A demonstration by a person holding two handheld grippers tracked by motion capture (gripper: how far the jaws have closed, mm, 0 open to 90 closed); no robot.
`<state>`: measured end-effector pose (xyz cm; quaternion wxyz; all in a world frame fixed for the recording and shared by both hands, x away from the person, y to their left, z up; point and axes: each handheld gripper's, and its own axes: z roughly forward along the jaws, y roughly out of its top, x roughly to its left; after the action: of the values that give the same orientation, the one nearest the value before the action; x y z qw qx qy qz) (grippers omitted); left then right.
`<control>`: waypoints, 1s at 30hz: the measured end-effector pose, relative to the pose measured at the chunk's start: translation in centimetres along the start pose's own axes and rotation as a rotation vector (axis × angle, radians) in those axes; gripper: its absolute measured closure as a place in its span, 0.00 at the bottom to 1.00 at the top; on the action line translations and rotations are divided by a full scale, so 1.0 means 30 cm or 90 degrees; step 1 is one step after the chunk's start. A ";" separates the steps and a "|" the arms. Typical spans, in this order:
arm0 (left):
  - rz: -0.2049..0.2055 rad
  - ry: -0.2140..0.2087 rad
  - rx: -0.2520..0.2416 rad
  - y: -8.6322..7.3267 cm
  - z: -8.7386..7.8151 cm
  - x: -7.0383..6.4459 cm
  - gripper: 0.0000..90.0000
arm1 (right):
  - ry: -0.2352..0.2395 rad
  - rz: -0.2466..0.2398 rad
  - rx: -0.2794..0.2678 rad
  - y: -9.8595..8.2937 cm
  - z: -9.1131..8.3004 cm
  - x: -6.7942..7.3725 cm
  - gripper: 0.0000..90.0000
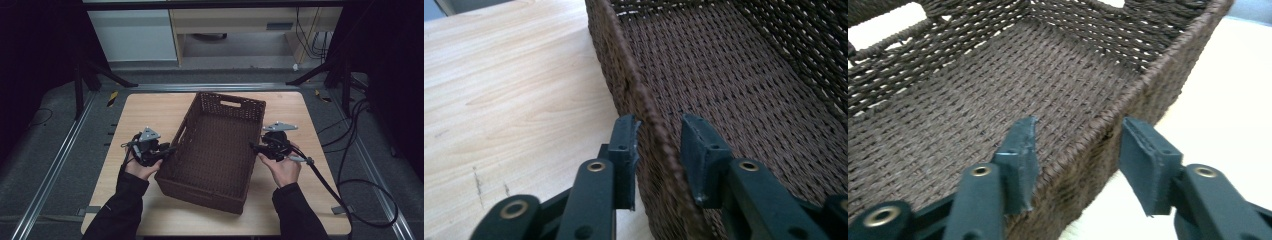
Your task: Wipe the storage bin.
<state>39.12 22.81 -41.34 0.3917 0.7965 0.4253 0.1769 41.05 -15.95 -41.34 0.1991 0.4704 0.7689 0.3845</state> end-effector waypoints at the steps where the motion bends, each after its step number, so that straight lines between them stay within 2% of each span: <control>1: 0.004 -0.001 -0.002 0.004 0.005 0.004 0.71 | -0.001 0.002 -0.002 0.000 0.003 0.001 0.57; 9: 0.009 -0.013 0.006 0.004 0.032 0.005 0.67 | -0.007 0.001 -0.020 0.007 0.030 -0.016 0.59; 14: 0.014 -0.012 0.020 -0.009 0.048 -0.007 0.74 | -0.003 0.004 -0.018 0.010 0.024 -0.019 0.58; 17: 0.004 -0.017 0.018 -0.014 0.046 -0.007 0.76 | -0.004 0.005 -0.027 0.013 0.004 -0.023 0.55; 22: -0.003 -0.001 0.021 -0.023 0.035 -0.040 0.77 | 0.008 0.010 -0.027 0.008 -0.016 -0.017 0.53; 23: -0.005 0.009 0.022 -0.028 0.030 -0.057 0.77 | 0.012 0.007 -0.022 0.004 -0.015 -0.010 0.53; 27: -0.006 0.021 0.019 -0.035 0.025 -0.080 0.76 | 0.012 0.008 -0.016 -0.001 -0.010 -0.003 0.52; 30: 0.001 0.021 0.023 -0.036 0.022 -0.085 0.74 | 0.011 0.006 -0.004 -0.010 0.002 0.000 0.52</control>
<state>37.47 20.78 -42.46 0.3702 0.8007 0.4344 0.1822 40.90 -16.01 -41.61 0.1922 0.4700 0.7674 0.3915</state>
